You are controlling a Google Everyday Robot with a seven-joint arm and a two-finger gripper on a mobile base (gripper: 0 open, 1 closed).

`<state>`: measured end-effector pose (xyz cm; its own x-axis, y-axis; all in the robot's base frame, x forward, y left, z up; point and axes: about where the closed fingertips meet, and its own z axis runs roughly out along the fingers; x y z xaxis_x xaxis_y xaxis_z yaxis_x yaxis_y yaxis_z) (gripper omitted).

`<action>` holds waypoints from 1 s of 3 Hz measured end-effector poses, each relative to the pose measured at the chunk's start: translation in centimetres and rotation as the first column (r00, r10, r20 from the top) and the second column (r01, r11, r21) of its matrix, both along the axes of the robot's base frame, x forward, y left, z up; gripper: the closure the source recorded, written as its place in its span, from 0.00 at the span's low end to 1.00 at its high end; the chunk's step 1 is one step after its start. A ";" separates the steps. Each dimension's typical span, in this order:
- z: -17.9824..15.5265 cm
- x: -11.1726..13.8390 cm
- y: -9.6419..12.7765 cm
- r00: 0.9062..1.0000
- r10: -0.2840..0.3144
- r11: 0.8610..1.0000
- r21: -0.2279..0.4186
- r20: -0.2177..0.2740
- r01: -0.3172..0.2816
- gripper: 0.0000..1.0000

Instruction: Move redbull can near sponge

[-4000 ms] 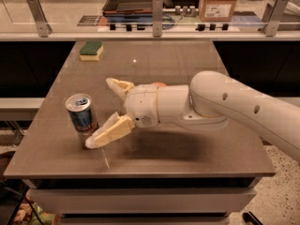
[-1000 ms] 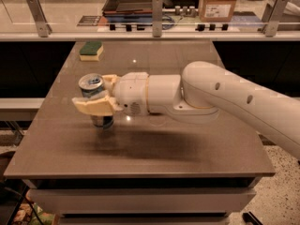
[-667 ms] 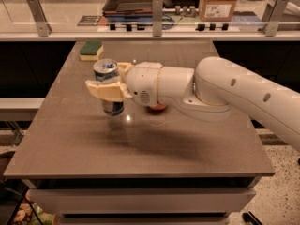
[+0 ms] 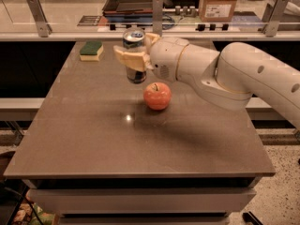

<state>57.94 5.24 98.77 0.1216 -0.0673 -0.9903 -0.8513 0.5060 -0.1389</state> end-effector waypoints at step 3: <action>2.3 8.2 -3.8 0.993 -0.083 0.996 -0.009 0.080 0.084 1.00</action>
Offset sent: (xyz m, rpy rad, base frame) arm 0.1096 -0.0728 0.0170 -0.0002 -0.1015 -0.1420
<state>66.16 1.48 101.06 0.1935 -0.0923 -0.9767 -0.7922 0.5725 -0.2111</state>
